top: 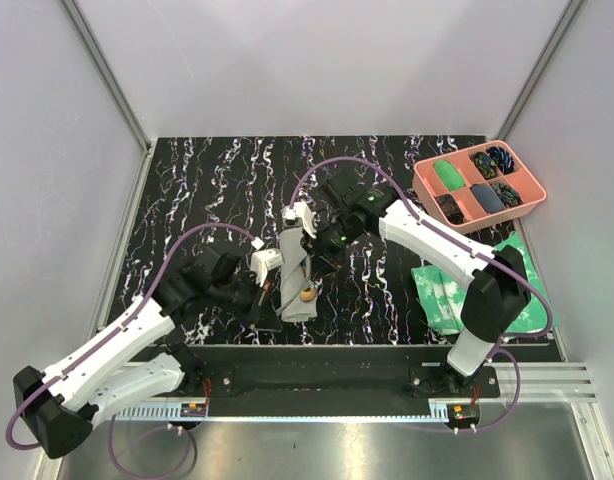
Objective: Fold the napkin into a case and place the utensils inside
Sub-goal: Pass from the left arm to the right, then insert the fork into the folded napkin.
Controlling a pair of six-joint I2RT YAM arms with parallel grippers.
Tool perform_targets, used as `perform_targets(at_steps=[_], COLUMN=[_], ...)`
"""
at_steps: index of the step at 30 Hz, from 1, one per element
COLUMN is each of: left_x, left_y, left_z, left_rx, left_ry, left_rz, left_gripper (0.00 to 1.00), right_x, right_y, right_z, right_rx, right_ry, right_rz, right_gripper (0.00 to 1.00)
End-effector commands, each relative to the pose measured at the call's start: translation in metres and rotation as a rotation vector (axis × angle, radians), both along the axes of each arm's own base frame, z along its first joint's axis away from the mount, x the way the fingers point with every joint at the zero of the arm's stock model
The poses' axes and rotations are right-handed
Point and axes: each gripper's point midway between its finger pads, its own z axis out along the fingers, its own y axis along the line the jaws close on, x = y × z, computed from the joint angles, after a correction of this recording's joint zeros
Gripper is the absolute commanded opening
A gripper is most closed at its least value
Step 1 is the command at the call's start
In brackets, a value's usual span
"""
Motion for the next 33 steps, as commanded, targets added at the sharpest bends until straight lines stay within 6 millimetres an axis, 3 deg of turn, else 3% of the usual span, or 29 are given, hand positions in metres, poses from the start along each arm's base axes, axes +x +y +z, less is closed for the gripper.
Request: perform_targets(at_steps=[1,6,8,15,17,19,20,23,24,26,27,28,29,30,31,33], left_x=[0.010,0.007,0.006,0.007,0.011,0.027,0.034,0.073,0.088,0.111,0.119,0.132,0.138,0.143,0.156,0.163], left_y=[-0.013,-0.013,-0.013,-0.012,-0.010,-0.003,-0.001,0.019,0.028,0.039,0.041,0.040,0.036,0.033,0.025,0.011], left_z=[0.029,0.031,0.033,0.032,0.028,0.032,0.037,0.065,0.076,0.094,0.099,0.105,0.105,0.105,0.103,0.095], left_rx=[-0.094,-0.107,-0.114,-0.106,-0.079,-0.048,-0.051,-0.075,-0.070,-0.103,-0.123,-0.155,-0.176,-0.188,-0.206,-0.252], left_ry=[-0.086,-0.083,-0.089,-0.095,-0.085,-0.114,-0.120,-0.261,-0.318,-0.390,-0.381,-0.391,-0.363,-0.347,-0.334,-0.272], left_rz=[-0.029,-0.041,-0.045,-0.043,-0.014,0.083,0.142,0.360,0.447,0.564,0.611,0.642,0.658,0.669,0.676,0.653], left_gripper=[0.00,0.00,0.00,0.00,0.01,0.22,0.44,0.57,0.61,0.65,0.65,0.64,0.62,0.61,0.57,0.54], right_x=[-0.009,-0.011,-0.012,-0.012,-0.007,-0.006,-0.007,-0.022,-0.027,-0.033,-0.035,-0.038,-0.040,-0.044,-0.045,-0.049], right_y=[0.010,0.012,0.012,0.016,0.014,0.012,0.012,0.010,0.004,-0.004,-0.009,-0.011,-0.012,-0.015,-0.015,-0.017], right_z=[0.023,0.016,0.015,0.018,0.017,0.012,0.011,0.000,-0.018,-0.018,-0.033,-0.035,-0.030,-0.040,-0.039,-0.042], right_rx=[0.080,0.065,0.065,0.071,0.051,0.018,0.014,0.008,-0.015,-0.015,-0.022,-0.031,-0.009,-0.020,-0.026,0.000], right_ry=[-0.041,-0.035,-0.042,-0.037,-0.048,-0.014,0.007,0.138,0.164,0.218,0.241,0.312,0.340,0.380,0.449,0.514], right_rz=[0.044,0.056,0.064,0.062,0.022,-0.043,-0.068,-0.172,-0.215,-0.352,-0.409,-0.516,-0.569,-0.620,-0.708,-0.796], right_gripper=[0.25,0.35,0.34,0.03,0.00,0.00,0.00,0.00,0.00,0.00,0.00,0.00,0.00,0.00,0.00,0.00])
